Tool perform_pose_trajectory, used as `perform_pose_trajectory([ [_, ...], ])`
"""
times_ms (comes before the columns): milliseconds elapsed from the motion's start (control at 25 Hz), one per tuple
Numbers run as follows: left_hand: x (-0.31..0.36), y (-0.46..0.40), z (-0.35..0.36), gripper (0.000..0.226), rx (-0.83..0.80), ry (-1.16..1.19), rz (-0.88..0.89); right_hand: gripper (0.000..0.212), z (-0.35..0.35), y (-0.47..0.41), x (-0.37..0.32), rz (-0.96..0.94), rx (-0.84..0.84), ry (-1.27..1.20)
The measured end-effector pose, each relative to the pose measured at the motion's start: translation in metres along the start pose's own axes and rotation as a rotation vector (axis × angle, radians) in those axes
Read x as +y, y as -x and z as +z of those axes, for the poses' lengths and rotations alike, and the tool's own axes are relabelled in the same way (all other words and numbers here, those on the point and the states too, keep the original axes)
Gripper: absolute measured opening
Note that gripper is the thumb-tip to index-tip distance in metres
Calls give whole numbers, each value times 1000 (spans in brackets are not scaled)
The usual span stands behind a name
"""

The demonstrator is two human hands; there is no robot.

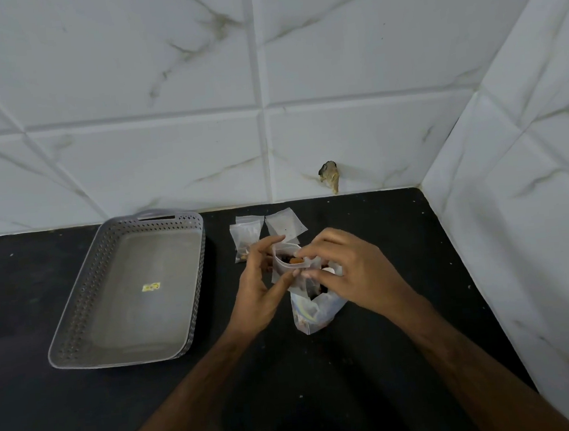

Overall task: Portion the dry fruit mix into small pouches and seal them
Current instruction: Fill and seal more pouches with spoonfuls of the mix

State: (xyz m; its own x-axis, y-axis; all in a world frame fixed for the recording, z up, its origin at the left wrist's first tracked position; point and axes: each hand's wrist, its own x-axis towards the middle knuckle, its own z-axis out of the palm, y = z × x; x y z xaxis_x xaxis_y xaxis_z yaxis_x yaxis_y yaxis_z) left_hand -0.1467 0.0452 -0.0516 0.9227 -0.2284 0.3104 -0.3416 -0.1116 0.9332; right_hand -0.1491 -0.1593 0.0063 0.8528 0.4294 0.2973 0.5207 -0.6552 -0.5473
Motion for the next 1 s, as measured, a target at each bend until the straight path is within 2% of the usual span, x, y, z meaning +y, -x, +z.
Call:
perform_pose_trajectory([
  [120,1,-6,-8,44,-58,-45,34,16,0,-5,6,-27,-4,90],
  [280,-5,-17,-34,35,-238,-365,132,7,-6,-13,7,-91,1,178],
  [400,-2,-33,-57,30,-295,-775,453,6,-14,-13,8,-119,9,153],
  [480,6,-47,-67,19,-336,-1011,684,4,-15,-19,8,-167,-51,268],
  [560,14,-56,-66,10,-400,-1137,781,10,-10,-23,8,-169,-39,368],
  [680,19,-57,-61,5,-380,-1190,751,7,-11,-27,5,8,-64,257],
  [840,19,-50,-61,8,-382,-1184,706,7,-11,-21,3,-10,-94,302],
  [920,21,-50,-60,7,-373,-1174,671,7,-11,-21,2,21,-109,213],
  [1000,23,-48,-60,8,-340,-1078,569,8,-12,-20,2,128,-116,1],
])
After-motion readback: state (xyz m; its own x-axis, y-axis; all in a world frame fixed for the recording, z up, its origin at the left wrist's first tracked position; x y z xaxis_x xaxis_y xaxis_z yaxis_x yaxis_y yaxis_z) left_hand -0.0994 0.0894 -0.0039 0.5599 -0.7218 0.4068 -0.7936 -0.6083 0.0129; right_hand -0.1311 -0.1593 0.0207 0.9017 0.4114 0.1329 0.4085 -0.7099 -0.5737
